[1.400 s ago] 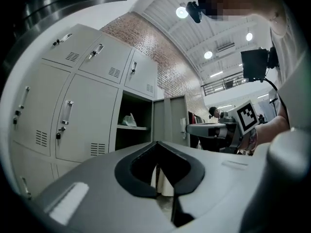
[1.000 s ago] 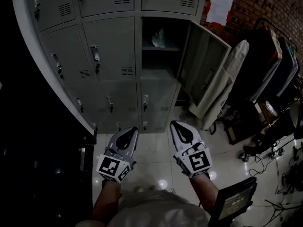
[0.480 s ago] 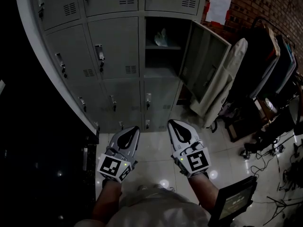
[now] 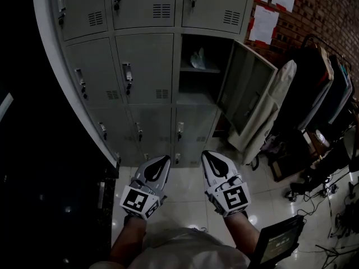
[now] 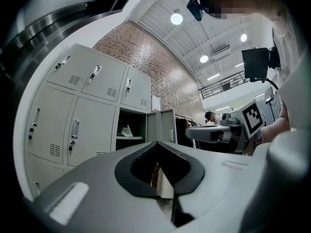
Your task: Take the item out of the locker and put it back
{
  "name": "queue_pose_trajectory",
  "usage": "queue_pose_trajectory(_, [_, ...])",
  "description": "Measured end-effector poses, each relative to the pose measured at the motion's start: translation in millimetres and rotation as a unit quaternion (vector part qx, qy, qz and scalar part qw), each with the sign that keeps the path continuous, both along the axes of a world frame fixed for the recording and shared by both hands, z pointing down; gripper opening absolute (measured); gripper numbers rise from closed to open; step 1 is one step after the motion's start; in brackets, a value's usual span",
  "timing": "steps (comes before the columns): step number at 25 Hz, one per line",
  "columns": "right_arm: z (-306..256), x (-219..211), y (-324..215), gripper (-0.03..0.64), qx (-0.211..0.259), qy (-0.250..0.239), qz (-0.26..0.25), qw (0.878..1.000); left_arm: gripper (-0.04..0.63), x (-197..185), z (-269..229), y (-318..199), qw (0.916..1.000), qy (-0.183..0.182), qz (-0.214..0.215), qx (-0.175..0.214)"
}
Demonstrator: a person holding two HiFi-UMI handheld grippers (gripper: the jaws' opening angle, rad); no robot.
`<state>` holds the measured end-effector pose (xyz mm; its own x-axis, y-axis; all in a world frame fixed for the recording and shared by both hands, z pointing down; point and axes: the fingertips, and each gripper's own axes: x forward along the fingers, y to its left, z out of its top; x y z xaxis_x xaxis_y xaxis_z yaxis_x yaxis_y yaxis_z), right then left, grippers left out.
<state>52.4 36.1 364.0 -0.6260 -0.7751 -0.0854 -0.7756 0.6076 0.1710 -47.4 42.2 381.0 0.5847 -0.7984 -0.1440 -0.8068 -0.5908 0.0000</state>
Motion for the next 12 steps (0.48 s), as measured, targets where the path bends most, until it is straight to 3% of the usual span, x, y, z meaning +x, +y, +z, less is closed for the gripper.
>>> queue_pose_trajectory(12, [-0.7, 8.3, -2.4, -0.002, -0.002, 0.000, -0.001, 1.000, -0.002, 9.5, -2.0, -1.9, 1.0000, -0.001, 0.003, 0.002])
